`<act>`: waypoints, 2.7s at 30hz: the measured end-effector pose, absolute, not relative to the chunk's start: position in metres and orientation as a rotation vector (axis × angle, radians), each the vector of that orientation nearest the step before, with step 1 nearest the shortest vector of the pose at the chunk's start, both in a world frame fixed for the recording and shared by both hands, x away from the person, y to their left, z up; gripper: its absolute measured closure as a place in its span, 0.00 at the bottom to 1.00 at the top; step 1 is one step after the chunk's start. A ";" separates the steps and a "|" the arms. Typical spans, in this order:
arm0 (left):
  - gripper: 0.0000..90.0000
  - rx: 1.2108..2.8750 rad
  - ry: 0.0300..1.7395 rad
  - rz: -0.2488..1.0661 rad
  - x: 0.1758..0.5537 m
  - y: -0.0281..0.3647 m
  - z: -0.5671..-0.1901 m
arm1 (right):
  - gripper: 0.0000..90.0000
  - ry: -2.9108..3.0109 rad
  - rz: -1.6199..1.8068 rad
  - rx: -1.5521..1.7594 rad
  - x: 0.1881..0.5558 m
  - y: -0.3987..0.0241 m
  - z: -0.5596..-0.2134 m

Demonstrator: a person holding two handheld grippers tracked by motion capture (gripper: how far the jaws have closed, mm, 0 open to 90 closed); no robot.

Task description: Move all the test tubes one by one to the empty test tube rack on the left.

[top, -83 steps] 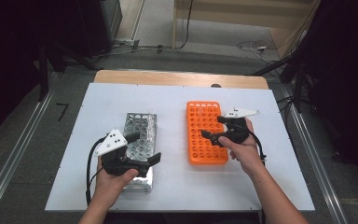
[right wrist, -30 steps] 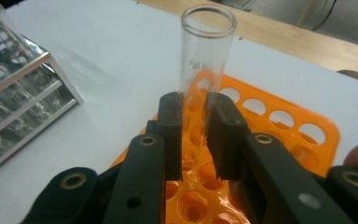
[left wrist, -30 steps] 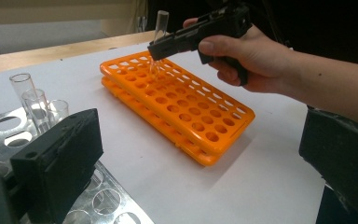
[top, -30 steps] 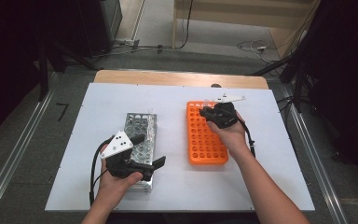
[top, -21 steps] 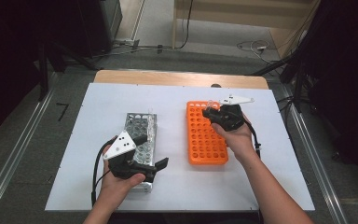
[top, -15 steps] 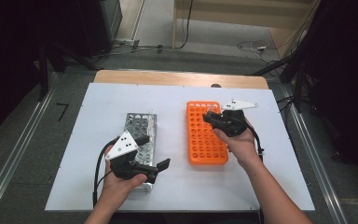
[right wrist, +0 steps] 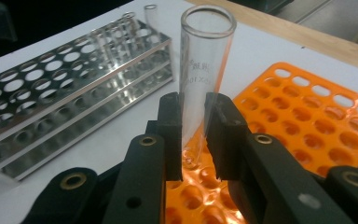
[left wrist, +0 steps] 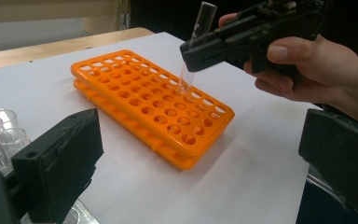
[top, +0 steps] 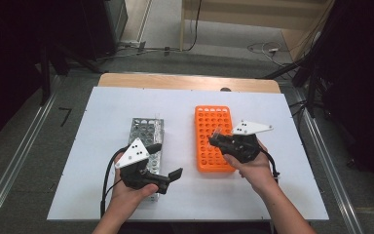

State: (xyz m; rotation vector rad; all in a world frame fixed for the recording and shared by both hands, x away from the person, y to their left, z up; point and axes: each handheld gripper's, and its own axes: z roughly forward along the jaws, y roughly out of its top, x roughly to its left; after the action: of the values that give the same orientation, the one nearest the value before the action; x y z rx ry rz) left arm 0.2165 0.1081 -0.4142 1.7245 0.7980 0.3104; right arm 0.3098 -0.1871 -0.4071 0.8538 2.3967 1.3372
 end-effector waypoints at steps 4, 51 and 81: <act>0.00 1.722 0.790 0.310 0.216 0.106 -0.414 | 0.82 2.416 1.348 0.825 0.297 -0.186 -0.410; 0.80 1.769 0.668 0.329 0.202 0.065 -0.415 | 0.82 2.602 1.413 0.572 0.232 -0.139 -0.422; 0.84 1.708 0.718 0.415 0.209 0.088 -0.406 | 0.16 2.553 1.437 0.607 0.244 -0.162 -0.418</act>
State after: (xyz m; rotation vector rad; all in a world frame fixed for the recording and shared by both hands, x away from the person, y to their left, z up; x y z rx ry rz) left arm 0.2086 0.0884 -0.4057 1.7083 0.7178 0.4153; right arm 0.2436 -0.1618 -0.4180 0.6070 2.5532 1.4372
